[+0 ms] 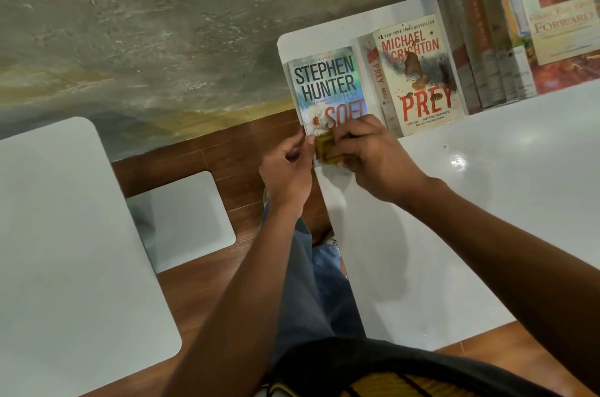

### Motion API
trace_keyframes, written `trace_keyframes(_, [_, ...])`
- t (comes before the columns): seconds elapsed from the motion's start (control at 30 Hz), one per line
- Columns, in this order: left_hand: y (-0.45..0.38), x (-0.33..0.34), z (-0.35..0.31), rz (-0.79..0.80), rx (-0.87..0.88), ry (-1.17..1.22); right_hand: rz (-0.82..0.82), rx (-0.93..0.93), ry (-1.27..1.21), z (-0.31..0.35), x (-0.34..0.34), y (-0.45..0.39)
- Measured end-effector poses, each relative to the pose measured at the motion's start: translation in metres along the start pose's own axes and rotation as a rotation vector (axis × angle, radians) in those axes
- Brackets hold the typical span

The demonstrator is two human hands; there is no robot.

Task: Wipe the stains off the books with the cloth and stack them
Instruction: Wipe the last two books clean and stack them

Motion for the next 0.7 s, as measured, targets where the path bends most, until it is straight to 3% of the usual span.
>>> trace_keyframes(0.2, [0.0, 0.001, -0.004, 0.04, -0.014, 0.03, -0.058, 0.108, -0.007, -0.007, -0.004, 0.006])
trace_keyframes(0.4, [-0.002, 0.0, -0.008, 0.051, 0.031, -0.019, -0.002, 0.082, 0.001, -0.008, -0.006, 0.005])
trace_keyframes(0.57, [-0.003, 0.0, -0.01, 0.058, 0.024, -0.039, -0.078, 0.13, 0.017, -0.014, -0.008, 0.003])
trace_keyframes(0.7, [-0.003, -0.002, -0.009, 0.036, 0.053, -0.056, -0.039, 0.054, 0.002, 0.002, 0.006, -0.002])
Point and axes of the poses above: each hand's wrist, its own y-axis away from the middle knuckle, its own x-axis out of the palm, z = x × y, the point moved 3 cm from there along -y, towards the middle knuckle, and after that the axes turned 6 degrees about x, right-handed, at the moved point
